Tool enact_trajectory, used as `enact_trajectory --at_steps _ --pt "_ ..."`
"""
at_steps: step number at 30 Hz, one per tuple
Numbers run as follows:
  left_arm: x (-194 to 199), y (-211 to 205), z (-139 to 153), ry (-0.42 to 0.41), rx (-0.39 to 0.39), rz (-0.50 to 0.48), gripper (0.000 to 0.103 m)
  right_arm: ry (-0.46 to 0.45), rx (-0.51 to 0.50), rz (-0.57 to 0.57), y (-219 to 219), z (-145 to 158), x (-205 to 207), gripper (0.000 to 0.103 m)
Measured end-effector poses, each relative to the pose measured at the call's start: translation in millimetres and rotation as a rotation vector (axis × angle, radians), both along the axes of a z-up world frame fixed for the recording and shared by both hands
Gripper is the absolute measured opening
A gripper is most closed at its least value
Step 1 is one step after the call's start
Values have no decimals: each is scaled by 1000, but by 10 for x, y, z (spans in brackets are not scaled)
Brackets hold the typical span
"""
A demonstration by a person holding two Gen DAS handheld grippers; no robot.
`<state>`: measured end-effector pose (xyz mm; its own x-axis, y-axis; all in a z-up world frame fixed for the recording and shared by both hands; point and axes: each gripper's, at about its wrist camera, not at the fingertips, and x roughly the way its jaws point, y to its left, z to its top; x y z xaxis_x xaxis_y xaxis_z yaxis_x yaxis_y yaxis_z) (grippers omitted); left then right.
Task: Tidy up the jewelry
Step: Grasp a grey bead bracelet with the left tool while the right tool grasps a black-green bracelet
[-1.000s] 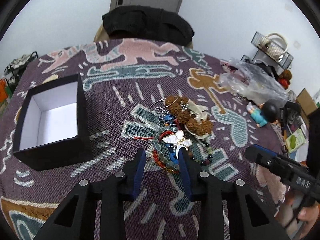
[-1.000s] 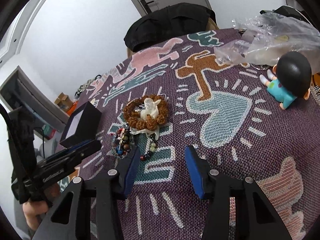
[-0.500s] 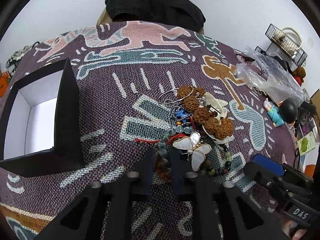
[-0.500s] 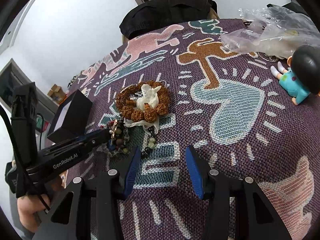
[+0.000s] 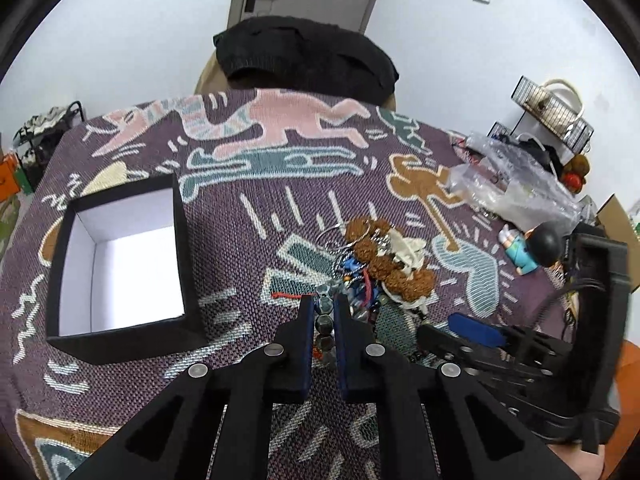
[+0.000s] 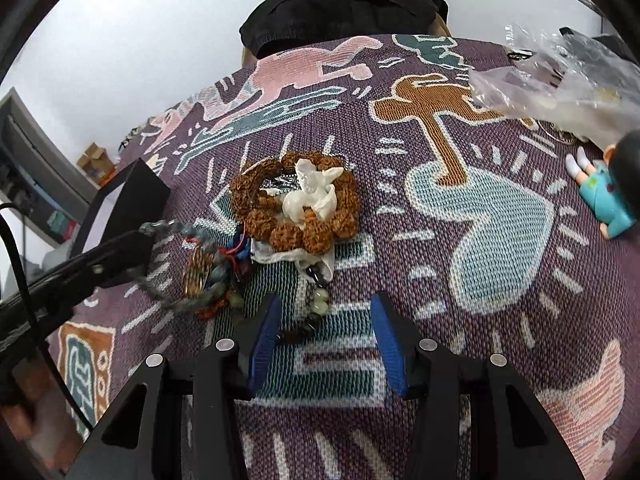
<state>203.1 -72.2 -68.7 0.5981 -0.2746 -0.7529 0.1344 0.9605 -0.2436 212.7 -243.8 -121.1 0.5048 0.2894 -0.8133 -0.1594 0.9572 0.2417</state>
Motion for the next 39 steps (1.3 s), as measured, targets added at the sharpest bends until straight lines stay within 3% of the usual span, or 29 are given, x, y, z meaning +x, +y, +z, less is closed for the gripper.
enact_trajectory --at_steps 6,10,14,22,30,39 --pt "-77 81 173 -42 -16 3 10 -24 -171 53 244 -60 -12 48" --pt "-152 138 291 -76 -18 1 10 -34 -235 34 139 -83 -72 46" --pt "-203 203 384 -97 -26 3 10 -40 -242 7 -64 -75 -123 25" --pt "-283 309 565 -141 -25 6 10 -68 -266 36 -45 -78 -106 10" --pt "-327 560 745 -178 -6 51 10 -113 -155 46 -57 99 -192 9" --pt "-243 966 677 -181 19 154 10 -218 -64 75 117 606 -291 9"
